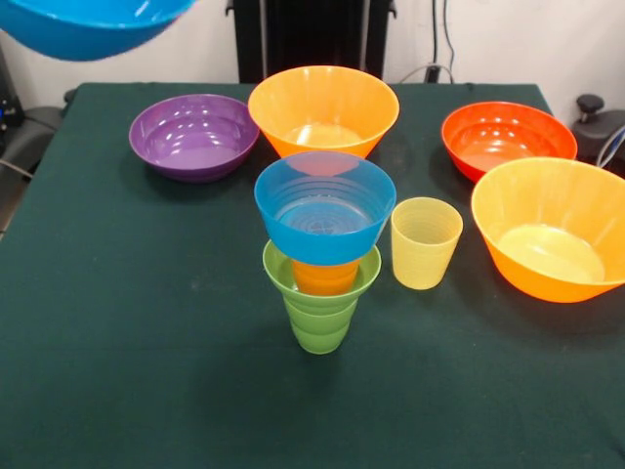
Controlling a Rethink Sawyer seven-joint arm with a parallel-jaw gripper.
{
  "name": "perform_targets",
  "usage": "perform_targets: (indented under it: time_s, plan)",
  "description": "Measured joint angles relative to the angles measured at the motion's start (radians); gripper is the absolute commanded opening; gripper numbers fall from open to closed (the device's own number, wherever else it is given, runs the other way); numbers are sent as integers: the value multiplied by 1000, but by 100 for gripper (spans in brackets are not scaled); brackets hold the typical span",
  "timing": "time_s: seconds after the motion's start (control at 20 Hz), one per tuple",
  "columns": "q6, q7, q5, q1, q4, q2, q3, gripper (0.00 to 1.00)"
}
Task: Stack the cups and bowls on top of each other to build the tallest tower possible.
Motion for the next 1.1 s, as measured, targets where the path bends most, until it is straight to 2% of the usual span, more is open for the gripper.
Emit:
perform_targets:
  time_s: [0.45,1.1]
  plan:
    - [-65,0,-9,22,0,52,-35,0]
    - [-125,0,-18,41,0,58,-65,0]
